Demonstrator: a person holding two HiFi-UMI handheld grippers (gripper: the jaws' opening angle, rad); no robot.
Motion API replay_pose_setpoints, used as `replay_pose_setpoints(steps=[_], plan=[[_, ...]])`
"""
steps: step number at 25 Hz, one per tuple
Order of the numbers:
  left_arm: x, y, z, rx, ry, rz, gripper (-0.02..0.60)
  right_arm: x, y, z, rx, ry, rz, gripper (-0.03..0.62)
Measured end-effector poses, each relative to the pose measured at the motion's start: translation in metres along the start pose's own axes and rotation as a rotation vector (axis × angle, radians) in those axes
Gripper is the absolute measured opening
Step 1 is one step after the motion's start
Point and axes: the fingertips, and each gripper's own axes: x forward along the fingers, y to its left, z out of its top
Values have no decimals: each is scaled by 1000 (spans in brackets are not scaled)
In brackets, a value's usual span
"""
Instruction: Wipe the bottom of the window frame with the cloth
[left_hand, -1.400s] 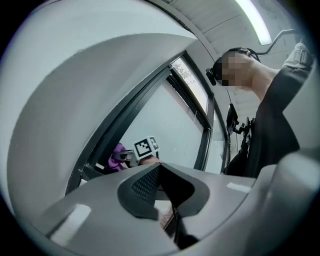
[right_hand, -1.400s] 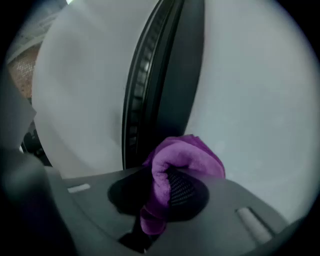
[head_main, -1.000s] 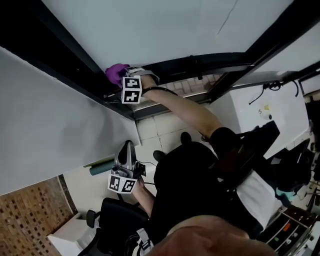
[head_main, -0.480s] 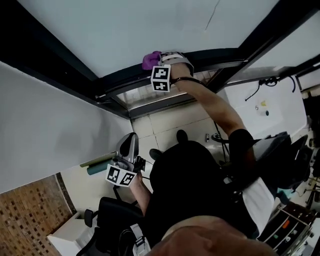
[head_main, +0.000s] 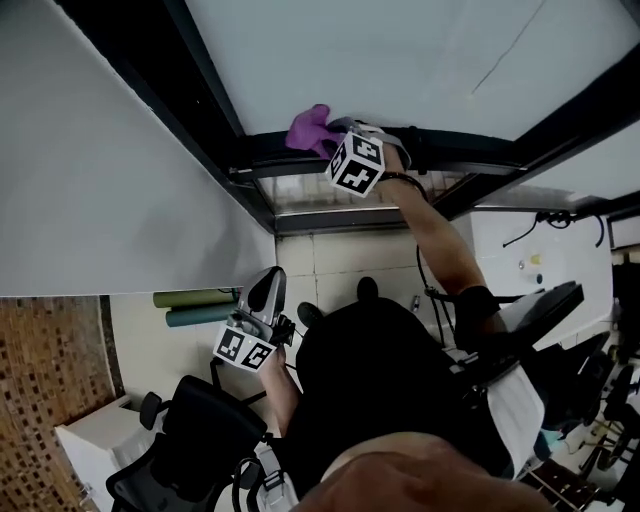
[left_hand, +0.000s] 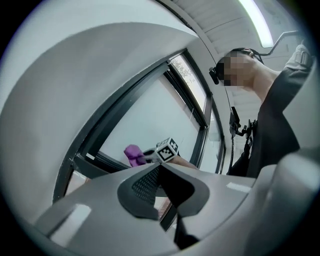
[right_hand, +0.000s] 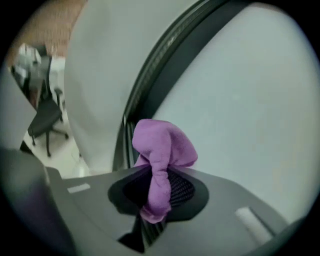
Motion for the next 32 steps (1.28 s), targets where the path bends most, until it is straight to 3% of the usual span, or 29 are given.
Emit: replay_pose_setpoints(steps=[2,3,6,8,13,17,23,28,32], plan=[[-7,1,4,3,-12,9,0,10,24,62,189,-221,143,65],[-10,-1,5,6,-19,14,0,21,32,82,259,-273,187,66],[-19,2,8,11,-35,28,0,73,38,115,368,-275,203,66],[-24,10,15,21,-36,29,0,107,40,127,334,-218,183,65],[-27,17,22,27,-33,41,0,118,53,121,57,-134,131,63],[-12,10,19,35,-15,-2,0,104,46,81,-178,5,43,63],[17,1,7,21,26,-73,0,62,-8,-55,-396,348,-110,61],[39,-14,-4,9,53,-128,0,29,-36,-137,-456,563,-122,60],[47,-27,-3,23,53,-156,0,4,-35,-138,-368,518,-2,63]])
